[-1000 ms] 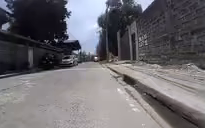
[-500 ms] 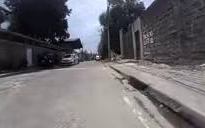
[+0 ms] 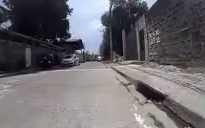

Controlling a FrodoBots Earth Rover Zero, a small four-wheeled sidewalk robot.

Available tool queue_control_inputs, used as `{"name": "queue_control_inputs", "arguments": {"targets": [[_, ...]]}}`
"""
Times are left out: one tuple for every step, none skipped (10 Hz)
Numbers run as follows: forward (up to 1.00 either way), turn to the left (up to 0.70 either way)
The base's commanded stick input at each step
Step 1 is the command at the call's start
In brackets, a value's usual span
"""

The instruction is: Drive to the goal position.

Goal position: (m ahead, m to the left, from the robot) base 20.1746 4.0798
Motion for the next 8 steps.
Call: {"name": "queue_control_inputs", "arguments": {"targets": [[1.00,-0.19],[1.00,-0.01],[1.00,0.00],[1.00,0.00],[1.00,0.00],[1.00,0.00],[1.00,0.00],[1.00,0.00]]}}
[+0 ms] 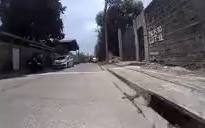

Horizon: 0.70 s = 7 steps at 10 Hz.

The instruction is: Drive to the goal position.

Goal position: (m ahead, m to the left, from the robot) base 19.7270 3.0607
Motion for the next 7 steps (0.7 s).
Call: {"name": "queue_control_inputs", "arguments": {"targets": [[1.00,0.00],[1.00,0.00],[1.00,0.00],[1.00,-0.02],[1.00,-0.02],[1.00,-0.03],[1.00,-0.03]]}}
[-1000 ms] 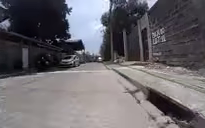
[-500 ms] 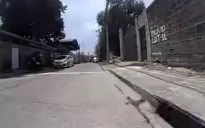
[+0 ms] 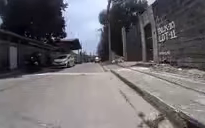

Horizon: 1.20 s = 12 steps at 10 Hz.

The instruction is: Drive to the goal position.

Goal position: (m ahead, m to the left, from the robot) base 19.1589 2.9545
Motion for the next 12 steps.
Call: {"name": "queue_control_inputs", "arguments": {"targets": [[1.00,-0.10],[1.00,-0.37],[1.00,-0.39],[1.00,-0.07],[1.00,0.00],[1.00,0.00],[1.00,0.00],[1.00,0.00],[1.00,0.00],[1.00,0.00],[1.00,0.00],[1.00,0.00]]}}
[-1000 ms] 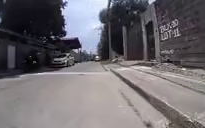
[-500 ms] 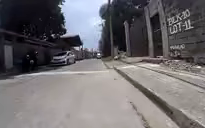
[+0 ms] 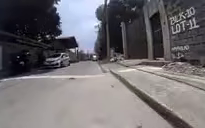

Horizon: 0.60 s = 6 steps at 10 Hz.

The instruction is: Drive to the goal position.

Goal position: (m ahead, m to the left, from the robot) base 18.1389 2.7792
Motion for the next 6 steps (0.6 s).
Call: {"name": "queue_control_inputs", "arguments": {"targets": [[1.00,0.00],[1.00,0.00],[1.00,0.00],[1.00,0.00],[1.00,0.00],[1.00,0.00]]}}
